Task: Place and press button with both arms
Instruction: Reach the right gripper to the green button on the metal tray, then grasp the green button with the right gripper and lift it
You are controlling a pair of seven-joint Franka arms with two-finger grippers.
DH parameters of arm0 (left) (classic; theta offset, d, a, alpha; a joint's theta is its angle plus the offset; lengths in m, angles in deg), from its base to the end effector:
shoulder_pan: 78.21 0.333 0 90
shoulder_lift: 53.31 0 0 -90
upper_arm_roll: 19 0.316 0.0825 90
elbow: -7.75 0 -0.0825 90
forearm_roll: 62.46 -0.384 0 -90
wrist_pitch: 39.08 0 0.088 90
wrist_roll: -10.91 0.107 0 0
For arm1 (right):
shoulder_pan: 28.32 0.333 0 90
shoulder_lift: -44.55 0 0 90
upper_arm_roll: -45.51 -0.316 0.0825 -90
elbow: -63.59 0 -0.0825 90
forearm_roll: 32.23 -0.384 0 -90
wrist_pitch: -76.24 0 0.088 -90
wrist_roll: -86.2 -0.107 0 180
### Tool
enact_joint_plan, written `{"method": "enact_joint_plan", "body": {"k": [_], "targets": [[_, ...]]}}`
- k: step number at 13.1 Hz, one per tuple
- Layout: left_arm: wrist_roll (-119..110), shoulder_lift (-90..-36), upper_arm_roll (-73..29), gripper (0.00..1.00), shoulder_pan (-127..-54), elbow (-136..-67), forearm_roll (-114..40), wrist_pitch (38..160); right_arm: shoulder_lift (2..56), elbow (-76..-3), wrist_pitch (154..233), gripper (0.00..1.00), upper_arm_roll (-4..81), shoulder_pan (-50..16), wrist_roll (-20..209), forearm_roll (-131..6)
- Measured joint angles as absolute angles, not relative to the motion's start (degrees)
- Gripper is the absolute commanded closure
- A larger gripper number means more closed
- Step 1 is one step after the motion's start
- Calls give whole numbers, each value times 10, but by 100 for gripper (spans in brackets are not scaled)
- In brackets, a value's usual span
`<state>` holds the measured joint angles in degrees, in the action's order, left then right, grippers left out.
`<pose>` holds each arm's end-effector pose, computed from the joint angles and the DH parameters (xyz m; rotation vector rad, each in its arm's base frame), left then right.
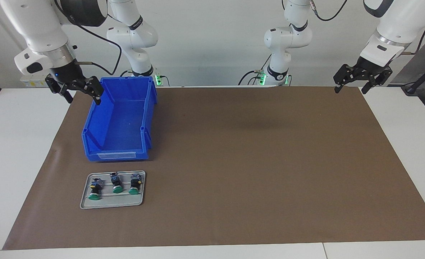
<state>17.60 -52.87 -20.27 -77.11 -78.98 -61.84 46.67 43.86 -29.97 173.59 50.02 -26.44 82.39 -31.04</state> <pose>0.5449 -0.0029 0.6490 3.1247 -0.1885 -0.0138 0.5683 -0.0278 0.5998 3.1146 -0.1719 0.0848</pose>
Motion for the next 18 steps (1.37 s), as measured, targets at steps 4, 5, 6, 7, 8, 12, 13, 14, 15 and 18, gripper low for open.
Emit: {"method": "enact_joint_plan", "body": {"k": [4, 5, 6, 7, 8, 12, 13, 14, 15, 18], "targets": [[176, -529, -203, 0, -771, -790, -618, 467, 342, -303, 1864, 0, 497, -264, 835, -311], [176, -529, -203, 0, -771, -790, -618, 467, 316, -304, 1897, 0, 496, -264, 851, -313], [176, -529, -203, 0, -771, -790, -618, 467, 292, -304, 1929, 0, 495, -264, 868, -323], [176, -529, -203, 0, -771, -790, -618, 467, 268, -304, 1960, 0, 495, -264, 887, -335], [176, -529, -203, 0, -771, -790, -618, 467, 247, -304, 1987, 0, 494, -264, 905, -340], [176, -529, -203, 0, -771, -790, -618, 467, 195, -316, 2050, 0, 490, -264, 969, -343], [176, -529, -203, 0, -771, -790, -618, 467, 187, -325, 2069, 0, 490, -264, 983, -343], [176, -529, -203, 0, -771, -790, -618, 467, 179, -333, 2083, 0, 490, -264, 994, -343], [176, -529, -203, 0, -771, -790, -618, 467, 172, -338, 2089, 0, 490, -264, 1002, -343], [176, -529, -203, 0, -771, -790, -618, 467, 156, -348, 2103, 2, 490, -263, 1012, -343]]}}
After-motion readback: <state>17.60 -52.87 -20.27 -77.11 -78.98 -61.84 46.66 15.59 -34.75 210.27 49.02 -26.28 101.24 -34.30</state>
